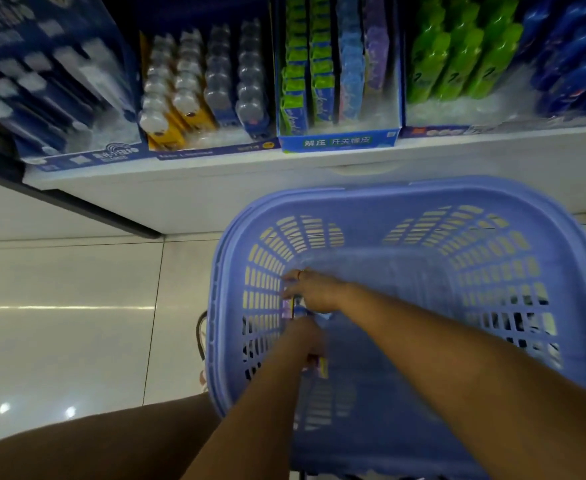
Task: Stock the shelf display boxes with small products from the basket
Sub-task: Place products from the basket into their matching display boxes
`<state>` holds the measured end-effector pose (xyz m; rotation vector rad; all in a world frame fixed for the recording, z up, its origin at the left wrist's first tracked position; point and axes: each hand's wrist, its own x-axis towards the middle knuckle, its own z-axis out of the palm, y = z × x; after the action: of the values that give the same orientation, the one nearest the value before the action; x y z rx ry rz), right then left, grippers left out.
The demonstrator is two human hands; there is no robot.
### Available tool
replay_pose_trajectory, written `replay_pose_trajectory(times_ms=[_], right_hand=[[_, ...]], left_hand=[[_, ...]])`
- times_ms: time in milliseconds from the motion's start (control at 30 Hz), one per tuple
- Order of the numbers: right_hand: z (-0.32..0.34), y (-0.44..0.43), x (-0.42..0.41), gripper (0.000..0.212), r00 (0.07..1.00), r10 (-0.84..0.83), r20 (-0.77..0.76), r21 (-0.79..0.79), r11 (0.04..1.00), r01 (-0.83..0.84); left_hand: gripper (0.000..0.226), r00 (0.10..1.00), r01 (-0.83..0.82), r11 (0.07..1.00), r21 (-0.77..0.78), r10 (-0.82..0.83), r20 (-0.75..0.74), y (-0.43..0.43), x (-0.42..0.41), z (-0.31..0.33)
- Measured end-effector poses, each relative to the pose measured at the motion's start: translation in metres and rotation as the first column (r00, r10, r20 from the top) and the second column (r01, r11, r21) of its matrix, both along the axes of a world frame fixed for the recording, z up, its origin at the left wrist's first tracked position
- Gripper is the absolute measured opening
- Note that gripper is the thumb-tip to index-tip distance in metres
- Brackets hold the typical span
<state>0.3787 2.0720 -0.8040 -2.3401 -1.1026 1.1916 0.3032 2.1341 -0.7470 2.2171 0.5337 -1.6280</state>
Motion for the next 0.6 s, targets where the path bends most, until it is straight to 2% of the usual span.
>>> replay_pose_trajectory(times_ms=[67, 133, 167, 233, 267, 333, 400, 500, 600], right_hand=[[-0.002, -0.002, 0.0, 0.041, 0.997, 0.042, 0.06, -0.013, 0.999, -0.041], [-0.003, -0.002, -0.003, 0.034, 0.992, 0.031, 0.122, 0.01, 0.999, -0.032], [-0.003, -0.003, -0.005, 0.033, 0.985, 0.043, 0.165, -0.001, 0.999, -0.044], [-0.005, -0.006, -0.009, 0.039, 0.969, 0.087, 0.23, -0.047, 0.996, -0.078], [-0.008, -0.008, -0.011, 0.042, 0.969, 0.078, 0.233, -0.057, 0.996, -0.066], [-0.009, -0.01, -0.016, 0.041, 0.982, -0.008, 0.186, -0.029, 0.999, 0.014], [-0.007, -0.013, -0.02, 0.036, 0.979, -0.186, 0.079, -0.053, 0.98, 0.191], [-0.006, -0.025, -0.026, 0.029, 0.953, -0.298, 0.052, -0.088, 0.949, 0.302], [0.004, -0.044, -0.026, 0.025, 0.862, -0.505, 0.04, -0.073, 0.859, 0.507]], left_hand=[[0.023, 0.998, 0.009, 1.0, -0.024, -0.011, -0.065, 0.003, 0.005, 0.008], [0.028, 0.995, 0.015, 0.999, -0.049, -0.02, -0.101, 0.01, 0.011, 0.017], [0.028, 0.998, 0.027, 0.998, -0.06, -0.031, -0.064, 0.014, 0.014, 0.02], [0.008, 0.998, 0.065, 0.996, -0.054, -0.065, -0.013, 0.024, 0.02, 0.028], [0.009, 0.999, 0.052, 0.998, -0.038, -0.052, 0.007, 0.029, 0.023, 0.033], [0.011, 1.0, -0.01, 0.998, -0.056, 0.012, 0.028, 0.037, 0.025, 0.037], [0.018, 0.993, -0.105, 0.988, -0.116, 0.109, 0.034, 0.04, 0.028, 0.048], [0.016, 0.98, -0.152, 0.971, -0.185, 0.172, 0.101, 0.039, 0.036, 0.063], [0.013, 0.962, -0.168, 0.951, -0.261, 0.216, 0.167, 0.038, 0.043, 0.085]])
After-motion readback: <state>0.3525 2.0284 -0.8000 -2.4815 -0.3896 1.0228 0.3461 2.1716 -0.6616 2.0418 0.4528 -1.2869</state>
